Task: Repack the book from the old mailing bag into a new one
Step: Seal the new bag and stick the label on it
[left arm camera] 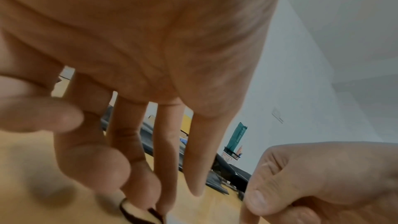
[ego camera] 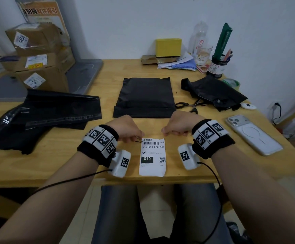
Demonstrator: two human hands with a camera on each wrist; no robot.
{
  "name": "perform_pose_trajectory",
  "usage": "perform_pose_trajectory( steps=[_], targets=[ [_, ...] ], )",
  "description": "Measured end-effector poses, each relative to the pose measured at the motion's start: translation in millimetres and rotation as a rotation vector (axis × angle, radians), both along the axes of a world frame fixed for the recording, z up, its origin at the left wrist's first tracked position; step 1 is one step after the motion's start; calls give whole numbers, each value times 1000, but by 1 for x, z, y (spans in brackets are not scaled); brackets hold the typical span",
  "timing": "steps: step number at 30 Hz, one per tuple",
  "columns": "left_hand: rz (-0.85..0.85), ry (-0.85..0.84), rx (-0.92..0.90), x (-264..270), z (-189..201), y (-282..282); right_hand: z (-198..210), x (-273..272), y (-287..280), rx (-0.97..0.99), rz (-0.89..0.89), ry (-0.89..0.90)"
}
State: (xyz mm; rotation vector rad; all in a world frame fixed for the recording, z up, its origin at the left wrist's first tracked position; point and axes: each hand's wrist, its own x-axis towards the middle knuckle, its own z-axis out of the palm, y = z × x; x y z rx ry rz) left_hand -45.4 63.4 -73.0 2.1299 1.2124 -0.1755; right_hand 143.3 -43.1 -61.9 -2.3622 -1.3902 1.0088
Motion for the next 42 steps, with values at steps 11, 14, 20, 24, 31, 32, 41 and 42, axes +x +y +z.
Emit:
perform_pose_trajectory(
  steps=[11, 14, 20, 24, 31, 32, 41, 42],
  targets=[
    [26, -41, -52, -3, -4, -2, -2, -11, -4, -83, 51, -30],
    [34, -33, -55, -1, -3, -2, -3, -13, -3, -60, 27, -13],
    [83, -15, -25, -10, -2, 9, 1, -13, -3, -27, 30, 127],
    [96, 5, -5, -16, -2, 12, 8, -15, -4, -2, 28, 185],
    [112, -27, -6, -20, -3, 12, 19, -24, -6, 20, 65, 203],
    [112, -41, -6, -21, -3, 12, 21, -25, -6, 25, 72, 200],
    [125, -347, 61, -27, 13, 11, 35, -30, -14, 79, 110, 148],
    [126, -384, 51, -27, 16, 10, 36, -30, -15, 87, 113, 149]
  ],
)
